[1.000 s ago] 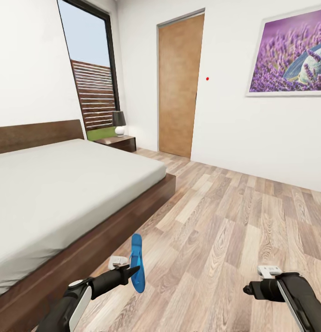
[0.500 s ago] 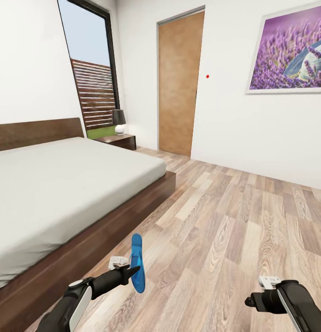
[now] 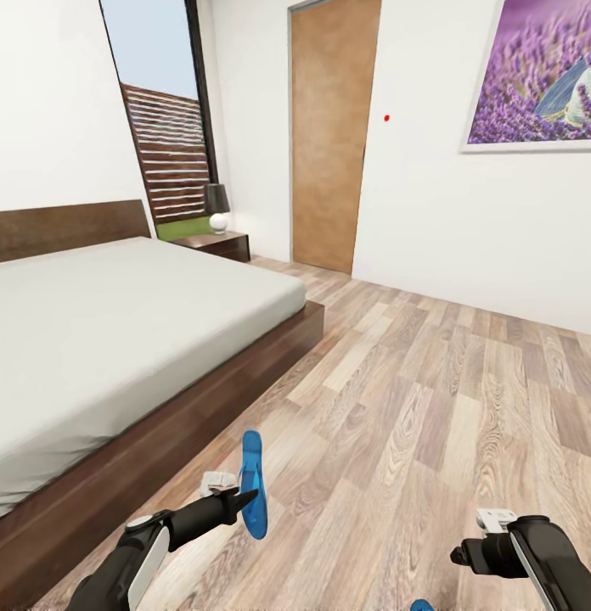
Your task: In the bedroom, move the book from the bed onto either nightstand, and place the two sandals side by side next to the bed.
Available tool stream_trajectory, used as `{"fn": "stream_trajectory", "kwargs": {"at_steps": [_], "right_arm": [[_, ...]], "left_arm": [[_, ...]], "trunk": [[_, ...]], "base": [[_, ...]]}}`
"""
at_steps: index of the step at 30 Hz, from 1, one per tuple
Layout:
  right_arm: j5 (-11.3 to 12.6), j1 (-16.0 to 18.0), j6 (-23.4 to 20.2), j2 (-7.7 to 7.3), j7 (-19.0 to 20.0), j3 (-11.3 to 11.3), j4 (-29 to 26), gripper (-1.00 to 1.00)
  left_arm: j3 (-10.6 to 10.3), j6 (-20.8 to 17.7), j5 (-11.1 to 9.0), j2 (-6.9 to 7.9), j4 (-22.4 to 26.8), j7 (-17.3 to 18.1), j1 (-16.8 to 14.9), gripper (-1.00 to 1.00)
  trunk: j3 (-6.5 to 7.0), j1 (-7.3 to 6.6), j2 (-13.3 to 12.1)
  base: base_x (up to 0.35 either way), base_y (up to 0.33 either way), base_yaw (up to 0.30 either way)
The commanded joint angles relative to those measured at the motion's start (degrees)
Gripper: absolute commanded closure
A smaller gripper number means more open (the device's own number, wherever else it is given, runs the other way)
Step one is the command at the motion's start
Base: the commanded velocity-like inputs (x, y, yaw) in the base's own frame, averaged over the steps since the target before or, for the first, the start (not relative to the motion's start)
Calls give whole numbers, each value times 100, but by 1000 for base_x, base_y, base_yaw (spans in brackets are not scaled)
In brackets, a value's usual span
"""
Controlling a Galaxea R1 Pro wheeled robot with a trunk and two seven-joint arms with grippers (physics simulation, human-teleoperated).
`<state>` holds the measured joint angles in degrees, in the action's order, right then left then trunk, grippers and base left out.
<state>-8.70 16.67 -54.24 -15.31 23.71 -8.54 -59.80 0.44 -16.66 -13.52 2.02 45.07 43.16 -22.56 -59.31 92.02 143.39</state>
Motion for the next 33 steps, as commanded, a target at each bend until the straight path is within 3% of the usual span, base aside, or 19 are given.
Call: {"fn": "stream_trajectory", "kwargs": {"at_steps": [1, 33], "right_arm": [[-59, 3, -16, 1, 57, -8, -6, -100], [-87, 3, -16, 3, 63, 0, -6, -100]], "left_arm": [[7, -56, -54, 0, 1, 17, -3, 100], [4, -56, -54, 0, 1, 17, -3, 100]], "trunk": [[-28, 1, 4], [-737, 84, 47]], "base": [[0, 0, 0], [0, 0, 0]]}}
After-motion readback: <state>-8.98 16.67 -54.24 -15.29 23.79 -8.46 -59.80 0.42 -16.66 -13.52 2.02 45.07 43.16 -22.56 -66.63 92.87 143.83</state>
